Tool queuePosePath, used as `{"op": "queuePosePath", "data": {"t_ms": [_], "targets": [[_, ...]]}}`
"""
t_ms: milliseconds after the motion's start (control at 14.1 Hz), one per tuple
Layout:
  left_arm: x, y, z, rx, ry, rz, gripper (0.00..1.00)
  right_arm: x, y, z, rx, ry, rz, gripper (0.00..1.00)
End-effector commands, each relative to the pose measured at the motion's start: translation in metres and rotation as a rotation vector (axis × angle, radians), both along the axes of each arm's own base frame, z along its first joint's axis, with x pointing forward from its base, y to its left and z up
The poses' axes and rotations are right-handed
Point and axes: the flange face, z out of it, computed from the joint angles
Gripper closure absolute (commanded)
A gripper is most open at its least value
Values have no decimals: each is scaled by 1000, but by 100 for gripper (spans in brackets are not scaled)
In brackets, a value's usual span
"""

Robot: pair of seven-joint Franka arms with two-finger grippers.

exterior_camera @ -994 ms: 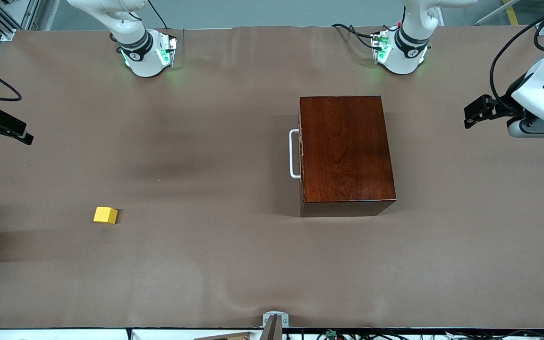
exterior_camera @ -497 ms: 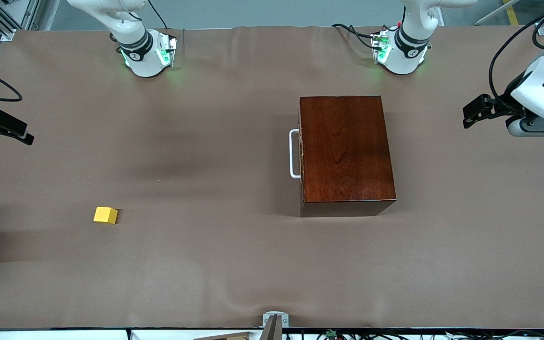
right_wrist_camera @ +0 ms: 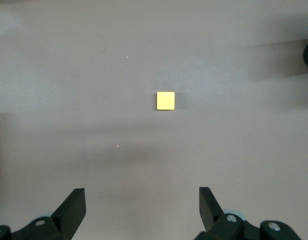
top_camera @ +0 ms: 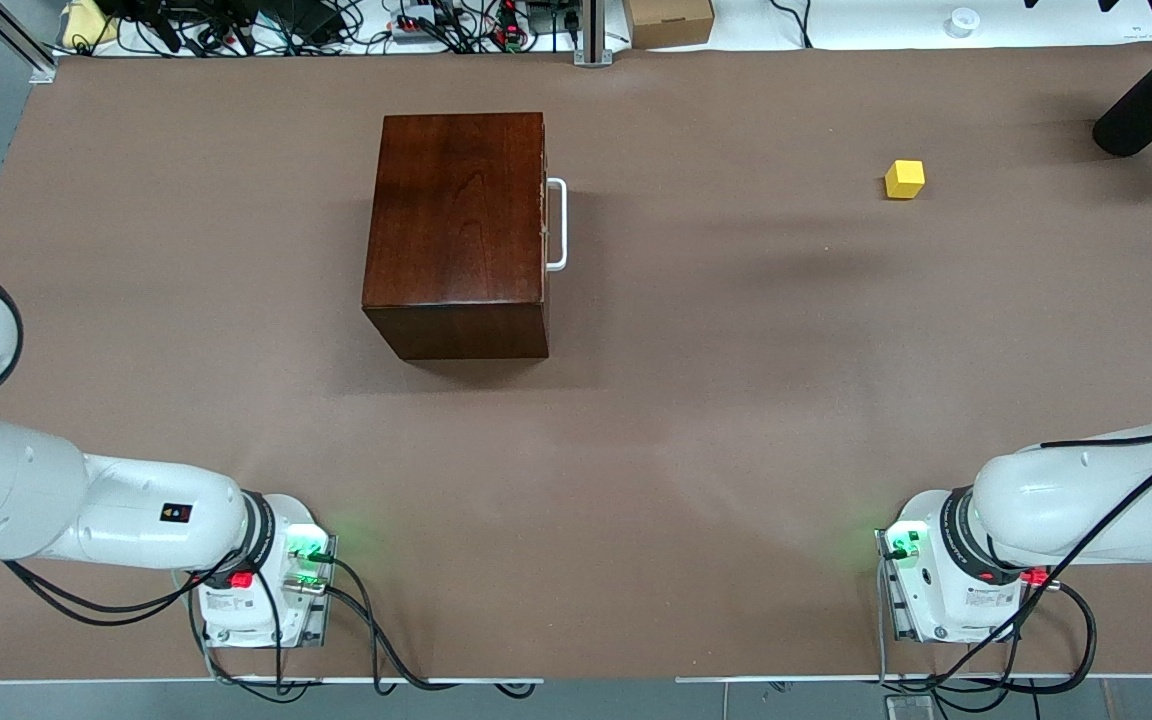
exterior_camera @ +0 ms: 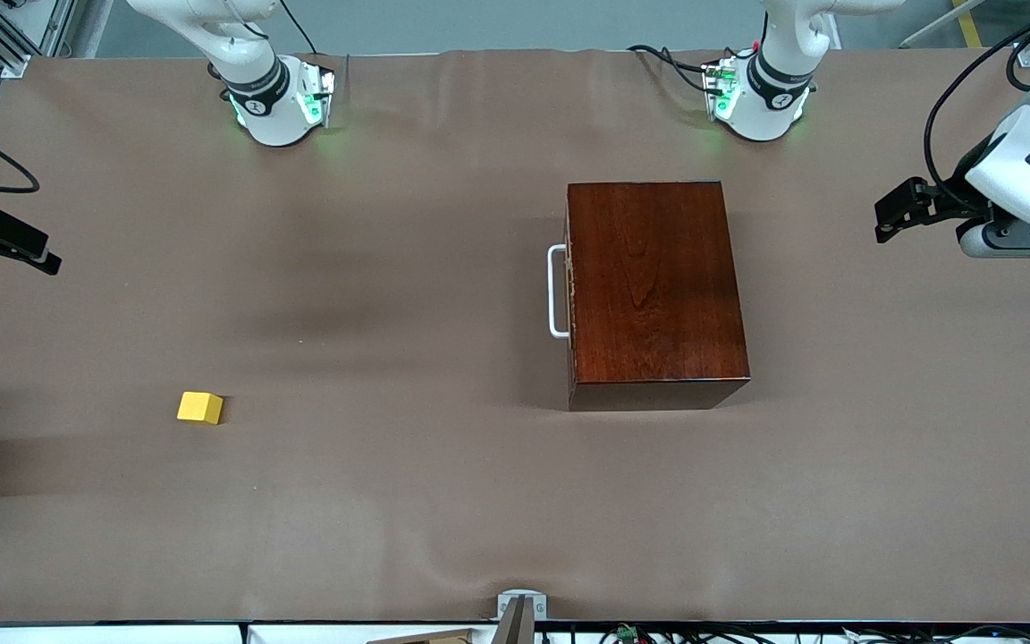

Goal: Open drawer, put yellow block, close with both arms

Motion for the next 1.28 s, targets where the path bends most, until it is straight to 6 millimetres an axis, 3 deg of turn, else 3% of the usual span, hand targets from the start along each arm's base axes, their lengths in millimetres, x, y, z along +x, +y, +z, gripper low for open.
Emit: {"op": "queuePosePath", "data": {"t_ms": [0,71,213,426,710,923,994,1207], "targets": [[2,-13,12,-22,-18,1,0,-1,-3,1,-6,6,-1,0],[10,-28,14,-26,-27,10,0,0,-3,1,-5,4,-1,0],[17,-78,23,-40,-50,42,0,0,-2,0,-4,9,1,0],[9,-141,12,-88,-12,92,0,0,3,1,-5,6,10,0],[-20,-260,13,-120,0,123,0,1,7,0,-1,7,14,0],[-47,-344,-10,-119,35,169,0,2,11,-3,4,14,24,0],[-55,-369,-27,-107,56,180,0,3,7,-6,4,18,19,0],[-79,-418,-42,-132,42,217,0,4,4,-8,8,17,19,0]]}}
